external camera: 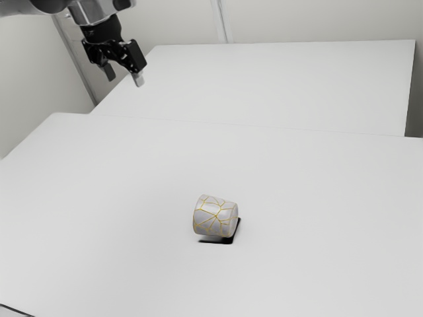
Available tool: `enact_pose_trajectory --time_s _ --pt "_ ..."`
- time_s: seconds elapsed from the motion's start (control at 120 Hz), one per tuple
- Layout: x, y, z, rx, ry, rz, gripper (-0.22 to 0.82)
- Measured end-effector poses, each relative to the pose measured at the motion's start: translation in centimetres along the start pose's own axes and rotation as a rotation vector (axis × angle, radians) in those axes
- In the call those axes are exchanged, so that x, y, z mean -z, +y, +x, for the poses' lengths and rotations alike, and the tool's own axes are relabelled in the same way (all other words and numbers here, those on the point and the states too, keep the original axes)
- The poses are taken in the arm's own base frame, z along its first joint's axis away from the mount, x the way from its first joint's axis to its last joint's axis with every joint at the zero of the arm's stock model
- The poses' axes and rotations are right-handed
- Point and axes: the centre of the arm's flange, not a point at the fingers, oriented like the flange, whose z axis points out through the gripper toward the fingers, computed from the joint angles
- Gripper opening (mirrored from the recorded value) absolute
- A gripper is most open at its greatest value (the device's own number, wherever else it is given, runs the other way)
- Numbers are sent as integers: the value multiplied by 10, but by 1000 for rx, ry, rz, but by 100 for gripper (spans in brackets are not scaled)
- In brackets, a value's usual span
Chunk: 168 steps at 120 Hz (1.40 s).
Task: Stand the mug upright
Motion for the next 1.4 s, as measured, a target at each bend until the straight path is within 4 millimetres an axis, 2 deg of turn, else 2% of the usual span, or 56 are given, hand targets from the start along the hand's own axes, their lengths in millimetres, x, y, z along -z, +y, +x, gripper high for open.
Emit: enact_pose_trajectory --time_s 0.125,0.167,0.225,0.317,0.383,0.5,0.583,0.642,0.708,0.75,0.8,0.967,1.067,1.225,1.4 --pt "3 14 -1 -26 8 -13 60" --pt "-7 16 1 -30 -2 -36 60" --pt "-51 19 4 -24 -63 -104 60" --pt "-141 19 2 20 -152 -275 60" --pt "-190 14 -4 74 -164 -409 60" --pt "-256 0 -20 190 -141 -615 60" --pt "-315 -14 -40 301 -130 -739 60" --pt "-342 -28 -49 376 -94 -810 60" --pt "-364 -52 -56 461 -32 -877 60" --pt "-377 -63 -61 508 8 -916 60" --pt "-389 -66 -67 545 47 -961 60" --pt "-405 -51 -78 571 151 -1103 60" --pt "-411 -50 -85 552 198 -1137 60" --pt "-426 -43 -86 500 236 -1159 60" --pt "-439 -20 -81 442 254 -1195 60"
